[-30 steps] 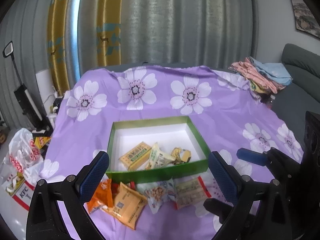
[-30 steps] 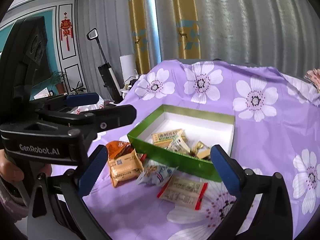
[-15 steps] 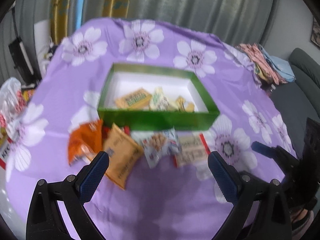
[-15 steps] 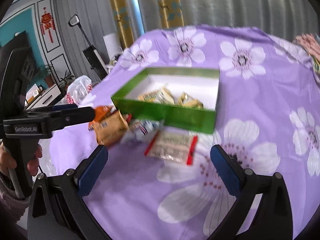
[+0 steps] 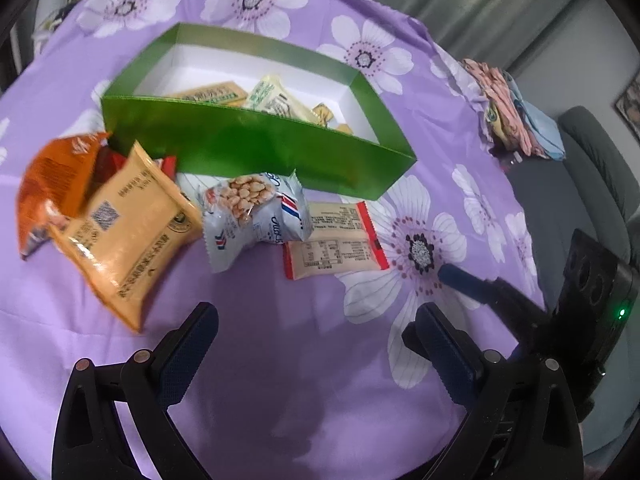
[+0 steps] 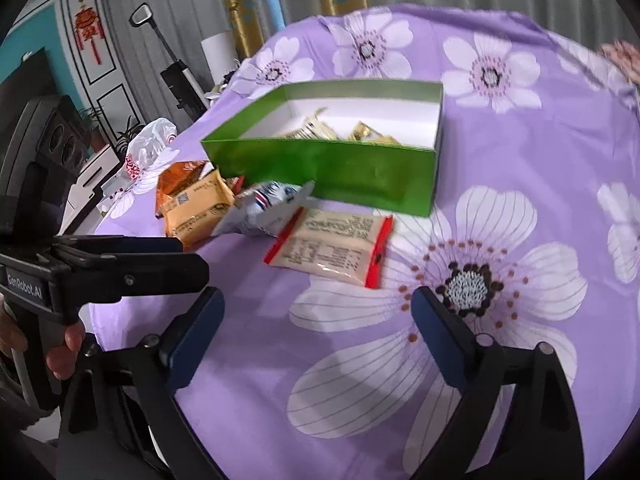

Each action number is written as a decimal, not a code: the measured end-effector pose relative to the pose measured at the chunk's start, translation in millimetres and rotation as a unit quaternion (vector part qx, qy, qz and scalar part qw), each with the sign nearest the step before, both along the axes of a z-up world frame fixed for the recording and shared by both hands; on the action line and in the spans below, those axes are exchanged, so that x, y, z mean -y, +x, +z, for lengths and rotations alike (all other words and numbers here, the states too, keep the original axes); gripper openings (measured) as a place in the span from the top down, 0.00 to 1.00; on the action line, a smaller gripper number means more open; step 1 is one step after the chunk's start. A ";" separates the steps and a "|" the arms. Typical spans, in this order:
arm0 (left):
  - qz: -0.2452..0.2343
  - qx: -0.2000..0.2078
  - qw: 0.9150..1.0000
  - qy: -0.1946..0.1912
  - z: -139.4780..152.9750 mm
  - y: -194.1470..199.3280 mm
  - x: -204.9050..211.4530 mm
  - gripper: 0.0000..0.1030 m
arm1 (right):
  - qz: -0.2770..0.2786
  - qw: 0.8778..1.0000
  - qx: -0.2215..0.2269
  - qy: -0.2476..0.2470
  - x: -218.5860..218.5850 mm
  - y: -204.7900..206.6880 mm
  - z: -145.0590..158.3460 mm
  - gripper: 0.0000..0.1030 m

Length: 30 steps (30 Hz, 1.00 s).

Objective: Organize snacks
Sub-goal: 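Move the right gripper toward the red-edged white snack packet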

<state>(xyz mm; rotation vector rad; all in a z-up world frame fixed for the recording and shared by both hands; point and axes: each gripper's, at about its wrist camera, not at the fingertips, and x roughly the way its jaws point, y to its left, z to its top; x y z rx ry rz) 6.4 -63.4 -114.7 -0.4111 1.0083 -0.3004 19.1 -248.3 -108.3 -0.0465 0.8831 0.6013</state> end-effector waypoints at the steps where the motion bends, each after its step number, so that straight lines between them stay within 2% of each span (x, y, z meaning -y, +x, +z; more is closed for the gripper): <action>1: -0.001 -0.002 1.000 -0.003 -1.4 2.8 0.7 0.04 | -0.002 1.000 -0.005 0.003 2.1 2.4 -3.4 0.11; 7: -0.004 -0.016 1.000 -0.021 -12.7 25.4 5.9 0.04 | -0.003 1.000 -0.018 0.008 2.6 16.6 -16.6 0.13; 11: -0.001 -0.026 0.999 -0.023 -20.4 38.3 9.0 0.04 | 0.014 1.000 -0.018 -0.006 -7.1 26.1 -24.9 0.20; 13: 0.003 -0.029 0.999 -0.023 -23.6 41.0 10.0 0.13 | 0.018 1.000 -0.019 -0.008 -8.5 30.5 -28.0 0.21; 17: 0.007 -0.030 0.999 -0.019 -27.0 45.9 12.4 0.14 | 0.026 0.999 -0.021 -0.008 -12.2 39.1 -32.6 0.21; 18: 0.005 -0.028 0.999 -0.016 -26.9 46.5 14.0 0.17 | 0.030 0.999 -0.022 -0.010 -13.6 40.7 -33.8 0.22; 19: 0.004 -0.027 1.000 -0.013 -26.9 46.9 15.4 0.29 | 0.034 0.999 -0.025 -0.010 -15.0 42.2 -35.0 0.23; 21: -0.003 -0.032 0.999 -0.014 -29.1 50.0 20.5 0.41 | 0.043 0.999 -0.028 -0.010 -17.9 43.8 -37.1 0.23; 24: -0.004 -0.031 0.999 -0.008 -29.9 52.3 24.1 0.41 | 0.052 0.998 -0.031 -0.012 -21.7 45.5 -38.4 0.24; 30: -0.001 -0.036 0.999 -0.007 -30.5 55.2 21.4 0.51 | 0.062 0.997 -0.034 -0.024 -25.5 48.8 -40.5 0.25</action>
